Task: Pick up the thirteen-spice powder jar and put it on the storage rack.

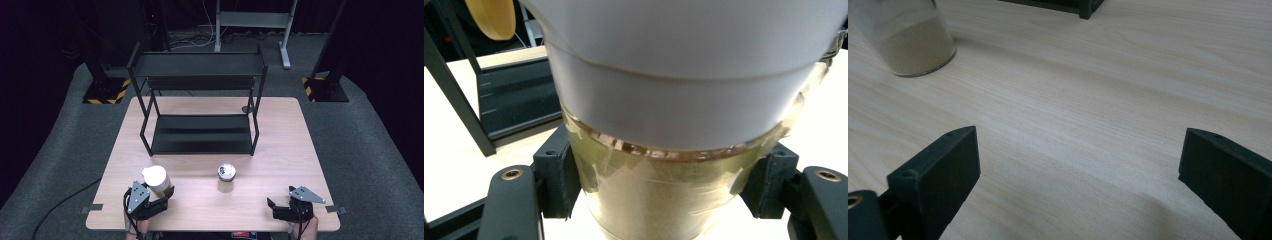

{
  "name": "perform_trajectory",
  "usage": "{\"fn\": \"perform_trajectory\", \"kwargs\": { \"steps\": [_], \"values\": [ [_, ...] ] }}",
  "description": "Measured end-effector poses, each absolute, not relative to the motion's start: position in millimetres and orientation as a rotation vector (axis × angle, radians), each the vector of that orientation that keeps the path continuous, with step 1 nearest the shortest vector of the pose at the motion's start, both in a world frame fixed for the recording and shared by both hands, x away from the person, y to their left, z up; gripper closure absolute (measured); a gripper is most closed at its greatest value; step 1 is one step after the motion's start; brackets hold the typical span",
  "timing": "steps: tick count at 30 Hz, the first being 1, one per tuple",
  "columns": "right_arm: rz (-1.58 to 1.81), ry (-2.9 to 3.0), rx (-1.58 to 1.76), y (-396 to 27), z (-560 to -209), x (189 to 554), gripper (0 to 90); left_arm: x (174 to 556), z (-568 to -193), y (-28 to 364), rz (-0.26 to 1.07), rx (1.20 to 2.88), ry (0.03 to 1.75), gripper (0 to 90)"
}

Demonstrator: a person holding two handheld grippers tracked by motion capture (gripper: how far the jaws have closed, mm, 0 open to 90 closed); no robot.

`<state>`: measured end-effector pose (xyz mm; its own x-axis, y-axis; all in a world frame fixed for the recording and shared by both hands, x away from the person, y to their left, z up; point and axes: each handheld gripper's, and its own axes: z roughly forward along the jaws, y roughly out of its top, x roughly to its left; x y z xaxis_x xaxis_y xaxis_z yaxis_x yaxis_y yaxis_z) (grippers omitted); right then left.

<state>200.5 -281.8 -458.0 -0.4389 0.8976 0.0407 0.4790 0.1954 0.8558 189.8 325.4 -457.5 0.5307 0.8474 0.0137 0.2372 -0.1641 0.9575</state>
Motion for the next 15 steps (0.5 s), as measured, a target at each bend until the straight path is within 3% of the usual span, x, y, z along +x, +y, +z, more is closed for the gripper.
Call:
{"fn": "perform_trajectory", "kwargs": {
  "steps": [15],
  "values": [
    [1.166,1.998,1.283,-281.9,-458.2,200.2,2.4,209.2,-452.9,330.0,0.685,1.672,0.917,30.0]
  ]
}}
